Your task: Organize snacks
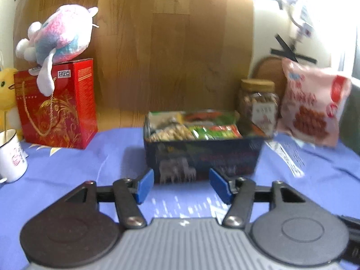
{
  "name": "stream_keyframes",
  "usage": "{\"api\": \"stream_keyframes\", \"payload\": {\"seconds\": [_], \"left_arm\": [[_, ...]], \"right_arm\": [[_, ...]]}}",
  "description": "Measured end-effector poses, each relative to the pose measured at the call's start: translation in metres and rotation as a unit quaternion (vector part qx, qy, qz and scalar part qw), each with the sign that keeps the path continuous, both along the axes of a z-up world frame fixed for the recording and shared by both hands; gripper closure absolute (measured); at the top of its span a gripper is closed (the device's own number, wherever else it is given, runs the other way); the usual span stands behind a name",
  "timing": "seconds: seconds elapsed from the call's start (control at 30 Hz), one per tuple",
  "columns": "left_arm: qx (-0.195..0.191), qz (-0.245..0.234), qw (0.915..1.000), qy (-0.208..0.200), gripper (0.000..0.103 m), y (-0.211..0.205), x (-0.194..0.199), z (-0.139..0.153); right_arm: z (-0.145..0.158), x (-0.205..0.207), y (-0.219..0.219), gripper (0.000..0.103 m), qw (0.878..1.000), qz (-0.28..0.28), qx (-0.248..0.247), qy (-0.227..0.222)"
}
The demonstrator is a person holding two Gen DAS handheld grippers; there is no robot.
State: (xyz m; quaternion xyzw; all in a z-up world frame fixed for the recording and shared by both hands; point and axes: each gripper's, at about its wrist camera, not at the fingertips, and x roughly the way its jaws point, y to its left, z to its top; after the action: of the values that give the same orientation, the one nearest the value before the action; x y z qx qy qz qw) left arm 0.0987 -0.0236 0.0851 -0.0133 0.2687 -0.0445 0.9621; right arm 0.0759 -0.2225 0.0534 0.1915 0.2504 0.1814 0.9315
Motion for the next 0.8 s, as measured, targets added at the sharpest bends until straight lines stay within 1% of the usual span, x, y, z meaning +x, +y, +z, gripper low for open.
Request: {"api": "stream_keyframes", "payload": {"seconds": [0.03,0.1,0.13,0.17,0.2,0.23,0.3,0.43,0.47,0.5,0.53,0.67,0.8], "left_arm": [[0.001,-0.003,1.0000,0.002,0.044,-0.004,-0.007,0.000],[0.006,-0.006,1.0000,0.003,0.039,-0.011,-0.024,-0.001],[0.009,-0.005,0.9999,0.001,0.029,-0.014,-0.033,-0.001],[0.013,-0.003,0.9999,0.000,0.012,-0.017,-0.041,0.000],[0.016,-0.001,0.9999,-0.004,0.005,-0.019,-0.049,0.001],[0.022,0.004,0.9997,-0.013,0.001,-0.022,-0.059,0.003],[0.039,0.010,0.9989,-0.022,0.000,-0.028,-0.074,0.004],[0.051,0.016,0.9984,-0.020,0.000,-0.031,-0.096,0.008],[0.053,0.019,0.9983,-0.018,0.000,-0.031,-0.102,0.007],[0.056,0.022,0.9981,-0.017,0.000,-0.031,-0.106,0.007],[0.059,0.025,0.9978,-0.015,0.000,-0.031,-0.111,0.007],[0.070,0.027,0.9972,0.005,0.000,-0.032,-0.119,0.004],[0.069,0.037,0.9969,0.005,0.000,-0.031,-0.122,0.004]], "right_arm": [[-0.002,-0.010,-0.001,0.065,1.000,0.000,0.001,0.004],[-0.005,-0.029,-0.005,0.058,1.000,-0.001,0.010,0.011],[-0.007,-0.038,-0.006,0.058,1.000,0.000,0.014,0.016],[-0.007,-0.046,-0.007,0.058,1.000,0.002,0.017,0.020],[-0.008,-0.053,-0.008,0.058,1.000,0.003,0.019,0.024],[-0.008,-0.060,-0.010,0.057,0.999,0.002,0.022,0.027],[-0.009,-0.070,-0.014,0.050,0.999,-0.002,0.033,0.033],[-0.008,-0.088,-0.020,0.048,0.997,-0.005,0.058,0.043],[-0.008,-0.093,-0.020,0.047,0.997,-0.004,0.063,0.042],[-0.007,-0.097,-0.020,0.044,0.997,-0.002,0.067,0.041],[-0.006,-0.101,-0.019,0.041,0.997,0.000,0.069,0.039],[-0.001,-0.115,-0.015,0.040,0.997,0.012,0.068,0.028],[0.004,-0.120,-0.012,0.031,0.998,0.016,0.063,0.019]]}}
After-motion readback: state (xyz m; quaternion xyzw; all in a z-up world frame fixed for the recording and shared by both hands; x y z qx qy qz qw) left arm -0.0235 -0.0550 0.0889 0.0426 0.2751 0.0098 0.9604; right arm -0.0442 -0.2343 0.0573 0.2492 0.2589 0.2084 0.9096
